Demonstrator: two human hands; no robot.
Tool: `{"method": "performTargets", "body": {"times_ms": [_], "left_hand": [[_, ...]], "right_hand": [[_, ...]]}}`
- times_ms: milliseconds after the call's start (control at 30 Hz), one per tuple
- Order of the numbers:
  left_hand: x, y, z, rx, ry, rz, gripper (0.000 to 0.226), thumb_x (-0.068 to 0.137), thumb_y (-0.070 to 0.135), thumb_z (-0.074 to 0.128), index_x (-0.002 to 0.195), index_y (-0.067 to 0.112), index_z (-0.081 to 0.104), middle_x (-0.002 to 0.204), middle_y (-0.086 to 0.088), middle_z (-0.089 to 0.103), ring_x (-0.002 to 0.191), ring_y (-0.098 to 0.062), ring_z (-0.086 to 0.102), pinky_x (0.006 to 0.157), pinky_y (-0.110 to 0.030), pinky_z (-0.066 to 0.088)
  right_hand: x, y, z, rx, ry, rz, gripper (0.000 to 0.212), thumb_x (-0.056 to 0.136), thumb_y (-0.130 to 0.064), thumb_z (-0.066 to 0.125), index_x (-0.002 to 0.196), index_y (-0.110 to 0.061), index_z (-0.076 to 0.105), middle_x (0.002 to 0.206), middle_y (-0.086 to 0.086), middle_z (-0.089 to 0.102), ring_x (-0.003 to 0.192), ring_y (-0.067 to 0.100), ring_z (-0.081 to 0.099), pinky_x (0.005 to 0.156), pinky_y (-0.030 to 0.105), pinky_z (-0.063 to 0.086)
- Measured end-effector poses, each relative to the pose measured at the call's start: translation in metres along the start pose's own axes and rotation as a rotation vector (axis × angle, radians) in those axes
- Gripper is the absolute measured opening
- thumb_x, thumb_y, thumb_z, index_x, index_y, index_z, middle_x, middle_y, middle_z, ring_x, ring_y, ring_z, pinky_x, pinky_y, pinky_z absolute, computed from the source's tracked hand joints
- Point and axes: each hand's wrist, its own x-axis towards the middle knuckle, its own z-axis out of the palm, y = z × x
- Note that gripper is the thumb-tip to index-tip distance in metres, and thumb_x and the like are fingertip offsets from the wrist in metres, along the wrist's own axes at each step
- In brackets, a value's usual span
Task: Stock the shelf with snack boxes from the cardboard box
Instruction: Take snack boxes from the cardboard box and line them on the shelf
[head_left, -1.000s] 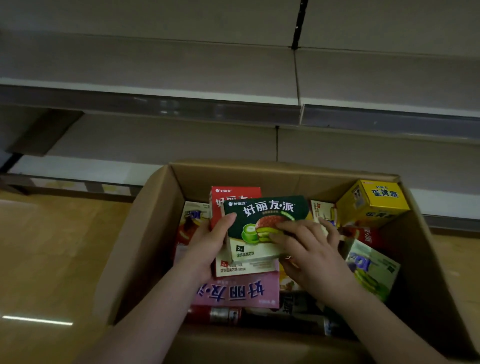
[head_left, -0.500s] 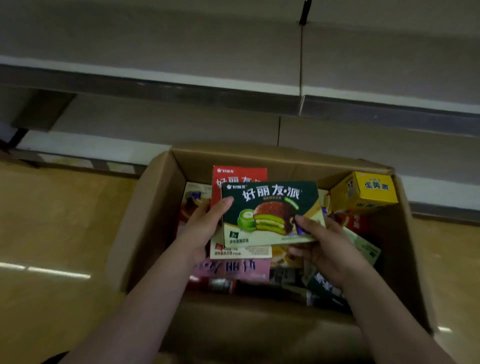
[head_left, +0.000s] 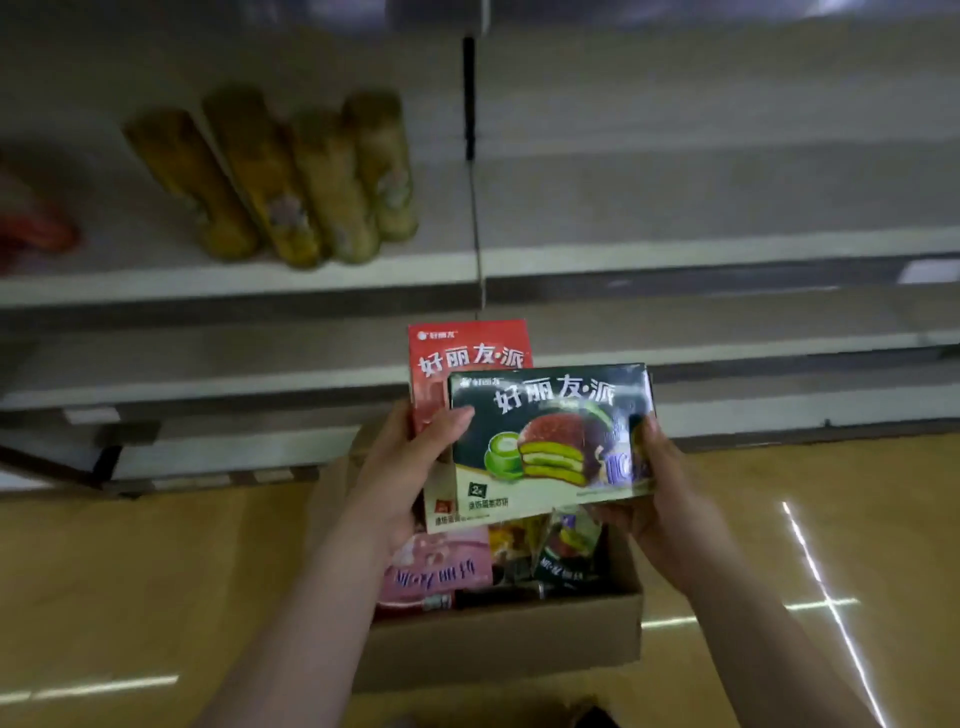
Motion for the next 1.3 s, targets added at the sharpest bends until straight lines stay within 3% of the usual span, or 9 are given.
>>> {"method": "performTargets", "body": {"times_ms": [133, 300, 433, 567, 700, 867, 1133, 1200, 1300], "left_hand": [[-0.024, 0.078, 0.053, 0.09, -0.106, 0.105, 0.062, 0.055, 0.025, 0.086, 0.11, 0.021, 0.058, 0.094, -0.004, 0.075, 0.081, -0.023, 0.073, 0.066, -0.037, 0.059], [-0.051, 0.14, 0.102, 0.133, -0.238, 0.142, 0.061, 0.068, 0.029, 0.081, 0.121, 0.018, 0.052, 0.099, -0.006, 0.074, 0.086, -0.028, 0.073, 0.07, -0.043, 0.059], [-0.066, 0.178, 0.137, 0.178, -0.347, 0.195, 0.071, 0.059, 0.037, 0.08, 0.122, 0.016, 0.054, 0.096, -0.006, 0.075, 0.082, -0.028, 0.073, 0.063, -0.04, 0.058], [-0.081, 0.211, 0.188, 0.195, -0.467, 0.309, 0.048, 0.061, 0.032, 0.077, 0.104, 0.02, 0.061, 0.09, -0.004, 0.076, 0.078, -0.024, 0.073, 0.063, -0.037, 0.059], [-0.085, 0.245, 0.254, 0.196, -0.538, 0.376, 0.035, 0.073, 0.025, 0.07, 0.105, 0.014, 0.063, 0.093, -0.009, 0.075, 0.076, -0.027, 0.073, 0.057, -0.034, 0.058], [-0.088, 0.276, 0.348, 0.194, -0.489, 0.431, 0.071, 0.069, 0.035, 0.079, 0.129, 0.012, 0.052, 0.106, -0.014, 0.073, 0.088, -0.034, 0.072, 0.066, -0.043, 0.058], [-0.081, 0.319, 0.467, 0.103, -0.261, 0.467, 0.083, 0.058, 0.059, 0.07, 0.123, 0.009, 0.059, 0.102, -0.018, 0.073, 0.084, -0.034, 0.073, 0.057, -0.045, 0.058], [-0.074, 0.329, 0.486, 0.12, -0.176, 0.473, 0.063, 0.066, 0.057, 0.069, 0.111, 0.012, 0.063, 0.094, -0.016, 0.074, 0.08, -0.033, 0.073, 0.057, -0.045, 0.059], [-0.051, 0.356, 0.5, 0.127, -0.029, 0.547, 0.028, 0.084, 0.027, 0.072, 0.104, 0.012, 0.063, 0.083, -0.013, 0.074, 0.064, -0.026, 0.072, 0.055, -0.043, 0.059]], "right_hand": [[-0.051, -0.079, 0.004, -0.037, 0.119, -0.178, 0.032, 0.098, -0.035, 0.047, 0.096, -0.011, 0.068, 0.081, 0.009, 0.074, 0.068, 0.019, 0.07, 0.055, 0.026, 0.055], [-0.103, -0.135, 0.012, 0.046, 0.329, -0.219, 0.025, 0.096, -0.04, 0.051, 0.103, -0.018, 0.063, 0.09, 0.007, 0.072, 0.081, 0.022, 0.07, 0.074, 0.038, 0.057], [-0.135, -0.175, 0.007, -0.013, 0.387, -0.27, 0.032, 0.097, -0.044, 0.048, 0.106, -0.017, 0.061, 0.095, 0.009, 0.072, 0.088, 0.022, 0.07, 0.078, 0.037, 0.058], [-0.163, -0.228, -0.017, -0.091, 0.424, -0.357, 0.026, 0.098, -0.041, 0.049, 0.094, -0.02, 0.064, 0.084, 0.005, 0.073, 0.085, 0.02, 0.068, 0.081, 0.035, 0.056], [-0.178, -0.291, -0.063, -0.107, 0.355, -0.468, 0.025, 0.094, -0.035, 0.058, 0.116, -0.022, 0.059, 0.095, 0.005, 0.074, 0.09, 0.022, 0.071, 0.089, 0.042, 0.054], [-0.182, -0.383, -0.122, -0.042, 0.217, -0.562, 0.051, 0.096, -0.011, 0.055, 0.141, -0.027, 0.037, 0.094, 0.012, 0.07, 0.074, 0.024, 0.07, 0.079, 0.045, 0.056], [-0.136, -0.516, -0.2, -0.022, -0.145, -0.502, 0.053, 0.091, 0.002, 0.056, 0.134, -0.027, 0.049, 0.085, 0.01, 0.074, 0.067, 0.024, 0.072, 0.053, 0.038, 0.057], [-0.118, -0.55, -0.212, -0.021, -0.191, -0.535, 0.055, 0.089, 0.003, 0.056, 0.135, -0.026, 0.049, 0.09, 0.011, 0.073, 0.071, 0.027, 0.071, 0.055, 0.043, 0.058], [-0.086, -0.595, -0.218, 0.06, -0.202, -0.644, 0.054, 0.09, 0.004, 0.055, 0.136, -0.024, 0.047, 0.1, 0.01, 0.068, 0.073, 0.026, 0.071, 0.053, 0.046, 0.057]]}}
